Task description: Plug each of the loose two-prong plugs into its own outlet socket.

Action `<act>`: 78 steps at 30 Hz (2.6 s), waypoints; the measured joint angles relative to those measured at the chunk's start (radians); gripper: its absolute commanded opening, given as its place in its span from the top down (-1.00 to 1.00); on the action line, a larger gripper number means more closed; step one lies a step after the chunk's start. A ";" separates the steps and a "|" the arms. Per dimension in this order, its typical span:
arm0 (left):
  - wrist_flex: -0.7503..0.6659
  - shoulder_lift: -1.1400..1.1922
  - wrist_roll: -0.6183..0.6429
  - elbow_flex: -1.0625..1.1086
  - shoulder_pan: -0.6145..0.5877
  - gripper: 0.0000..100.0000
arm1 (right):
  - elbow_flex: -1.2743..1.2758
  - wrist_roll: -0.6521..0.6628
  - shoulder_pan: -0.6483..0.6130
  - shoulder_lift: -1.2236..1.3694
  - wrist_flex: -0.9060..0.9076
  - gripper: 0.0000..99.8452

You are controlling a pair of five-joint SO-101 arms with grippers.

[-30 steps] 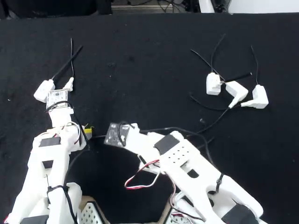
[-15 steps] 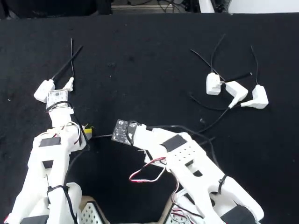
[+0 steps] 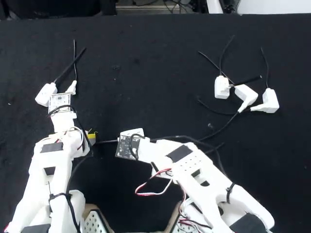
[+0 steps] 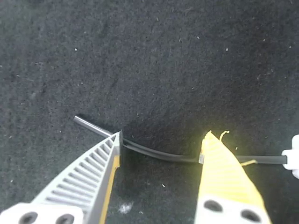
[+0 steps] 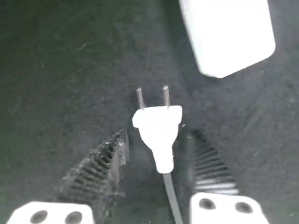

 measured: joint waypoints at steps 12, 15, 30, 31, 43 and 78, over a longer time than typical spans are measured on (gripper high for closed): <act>0.000 0.000 0.000 0.000 0.000 0.46 | -0.080 -0.046 0.109 -0.199 0.313 0.98; 0.000 0.000 0.000 0.000 0.000 0.46 | -0.049 -0.057 0.101 -0.299 0.382 0.98; 0.000 0.000 0.000 0.000 0.000 0.46 | -0.052 -0.058 0.026 -0.334 0.471 0.74; 0.000 0.000 0.000 0.000 0.000 0.46 | -0.068 -0.058 0.026 -0.334 0.474 0.74; 0.000 0.000 0.000 0.000 0.000 0.46 | 0.120 -0.091 -0.055 -0.350 0.244 0.73; 0.000 0.000 0.000 0.000 0.000 0.46 | -0.054 -0.091 -0.054 -0.160 0.304 0.98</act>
